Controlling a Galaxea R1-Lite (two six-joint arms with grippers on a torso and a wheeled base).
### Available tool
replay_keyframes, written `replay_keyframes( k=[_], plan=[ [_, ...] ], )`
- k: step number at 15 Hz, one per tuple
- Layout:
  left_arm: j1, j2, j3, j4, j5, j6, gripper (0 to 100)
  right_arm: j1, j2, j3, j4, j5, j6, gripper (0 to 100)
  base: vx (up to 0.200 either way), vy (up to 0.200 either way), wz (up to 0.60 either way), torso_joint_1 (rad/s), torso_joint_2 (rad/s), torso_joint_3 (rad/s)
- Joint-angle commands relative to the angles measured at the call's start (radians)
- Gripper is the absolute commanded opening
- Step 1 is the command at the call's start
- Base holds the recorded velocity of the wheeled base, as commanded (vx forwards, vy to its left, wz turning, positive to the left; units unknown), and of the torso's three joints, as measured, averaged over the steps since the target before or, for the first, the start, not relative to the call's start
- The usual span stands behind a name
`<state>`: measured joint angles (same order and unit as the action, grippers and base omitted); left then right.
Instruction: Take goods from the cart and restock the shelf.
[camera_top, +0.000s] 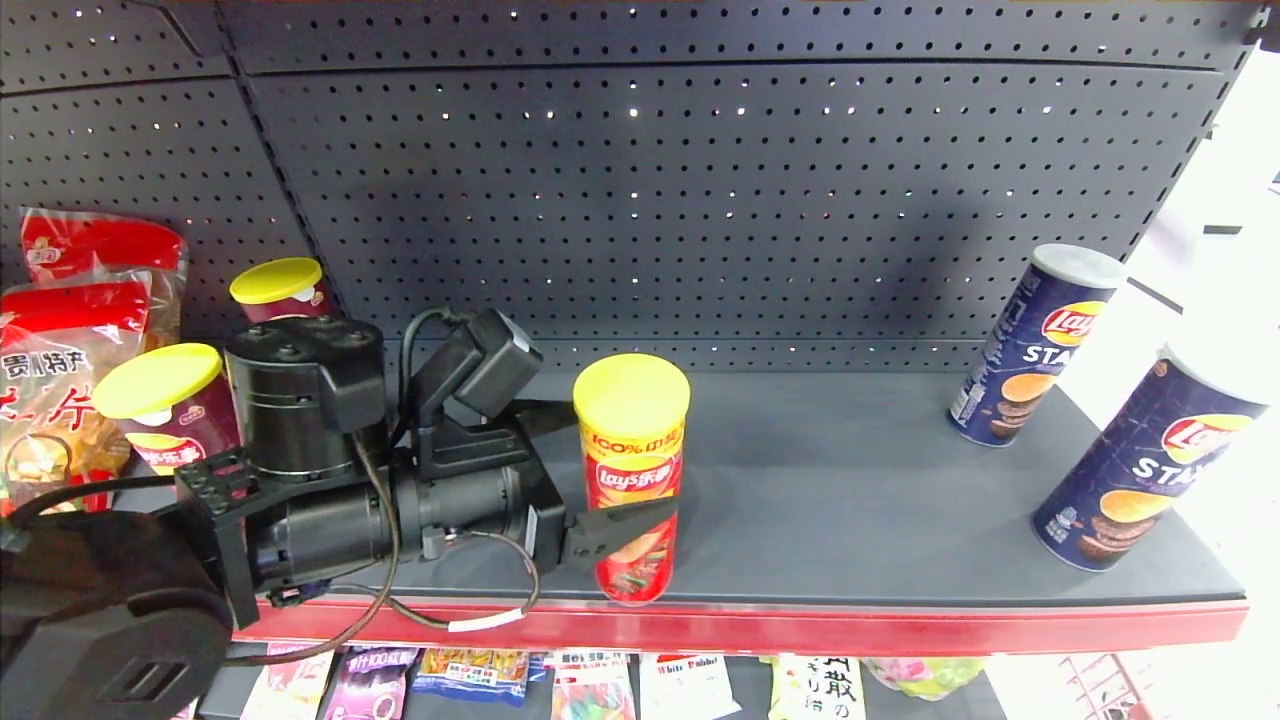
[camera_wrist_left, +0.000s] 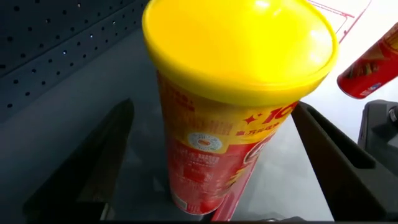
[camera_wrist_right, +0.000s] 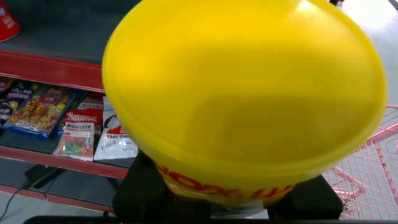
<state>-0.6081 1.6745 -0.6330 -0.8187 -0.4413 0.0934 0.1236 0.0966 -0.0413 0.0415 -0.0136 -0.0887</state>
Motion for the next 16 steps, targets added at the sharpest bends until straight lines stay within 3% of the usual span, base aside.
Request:
replay_keyframes(
  k=[1, 4, 8, 9, 10, 13, 15, 16],
  plan=[
    [0.001, -0.032, 0.035, -0.002, -0.001, 0.000, 100, 0.001, 0.002, 0.000, 0.000, 0.000, 0.000, 0, 0.000, 0.000, 0.00, 0.000, 0.00, 0.000],
    [0.027, -0.160, 0.174, 0.000, -0.001, -0.001, 100, 0.001, 0.002, 0.000, 0.001, 0.001, 0.000, 0, 0.000, 0.000, 0.00, 0.000, 0.00, 0.000],
    [0.159, -0.349, 0.328, 0.003, -0.001, -0.003, 100, 0.001, 0.002, -0.002, 0.001, 0.003, 0.001, 0, 0.000, 0.000, 0.00, 0.000, 0.00, 0.000],
    [0.169, -0.414, 0.372, 0.007, 0.004, -0.004, 100, 0.001, 0.002, -0.002, 0.001, 0.004, 0.000, 0, 0.000, 0.000, 0.00, 0.000, 0.00, 0.000],
    [0.171, -0.483, 0.418, 0.010, 0.036, -0.003, 100, 0.001, 0.002, -0.002, 0.001, 0.004, 0.000, 0, 0.000, 0.000, 0.00, 0.000, 0.00, 0.000],
    [0.169, -0.657, 0.529, 0.018, 0.214, -0.004, 100, 0.001, 0.002, -0.002, 0.001, 0.006, 0.001, 0, 0.000, 0.000, 0.00, 0.000, 0.00, 0.000],
    [0.169, -0.840, 0.536, 0.162, 0.380, -0.009, 100, 0.001, 0.002, -0.002, 0.001, 0.006, 0.000, 0, 0.000, 0.000, 0.00, 0.000, 0.00, 0.000],
    [0.169, -0.927, 0.512, 0.274, 0.408, -0.009, 100, 0.001, 0.002, -0.002, 0.003, 0.006, 0.000, 0, 0.000, 0.000, 0.00, 0.000, 0.00, 0.000]
  ],
)
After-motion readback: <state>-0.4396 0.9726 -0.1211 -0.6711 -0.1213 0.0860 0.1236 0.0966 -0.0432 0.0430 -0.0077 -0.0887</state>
